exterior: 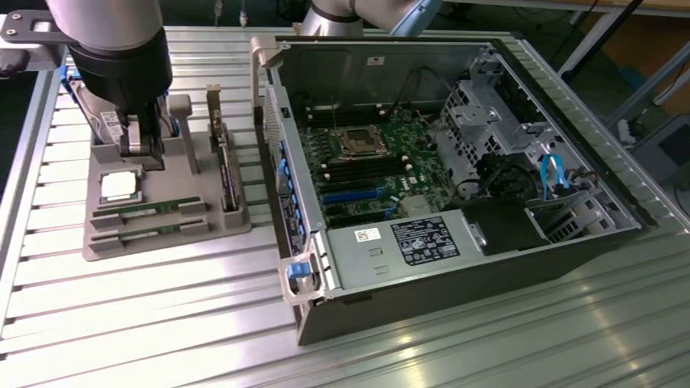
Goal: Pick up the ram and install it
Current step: 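Pick up the ram and move it above insertion slot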
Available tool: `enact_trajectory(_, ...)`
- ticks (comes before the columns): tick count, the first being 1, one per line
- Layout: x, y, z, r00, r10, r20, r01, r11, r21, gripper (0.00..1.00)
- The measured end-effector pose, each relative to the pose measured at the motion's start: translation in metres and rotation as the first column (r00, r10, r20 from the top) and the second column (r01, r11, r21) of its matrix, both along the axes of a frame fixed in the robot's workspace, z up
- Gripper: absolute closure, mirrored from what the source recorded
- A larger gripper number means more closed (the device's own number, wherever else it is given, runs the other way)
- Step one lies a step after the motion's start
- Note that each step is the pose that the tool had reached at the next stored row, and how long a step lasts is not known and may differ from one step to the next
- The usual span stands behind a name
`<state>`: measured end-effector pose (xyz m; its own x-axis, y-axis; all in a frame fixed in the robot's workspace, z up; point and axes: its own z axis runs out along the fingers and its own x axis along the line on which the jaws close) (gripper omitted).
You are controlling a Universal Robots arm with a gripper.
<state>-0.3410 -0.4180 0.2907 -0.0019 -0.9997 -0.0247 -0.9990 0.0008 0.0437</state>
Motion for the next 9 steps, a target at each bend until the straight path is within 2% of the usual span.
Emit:
enact_trajectory(5, -0.0002, 0.0, -0.0113, 1.0, 0.002, 0.0, -0.002, 1.0, 0.0, 0.69)
enact_trajectory(9, -0.0003, 0.0, -0.0123, 1.0, 0.002, -0.0001, -0.002, 1.0, -0.0001, 0.69)
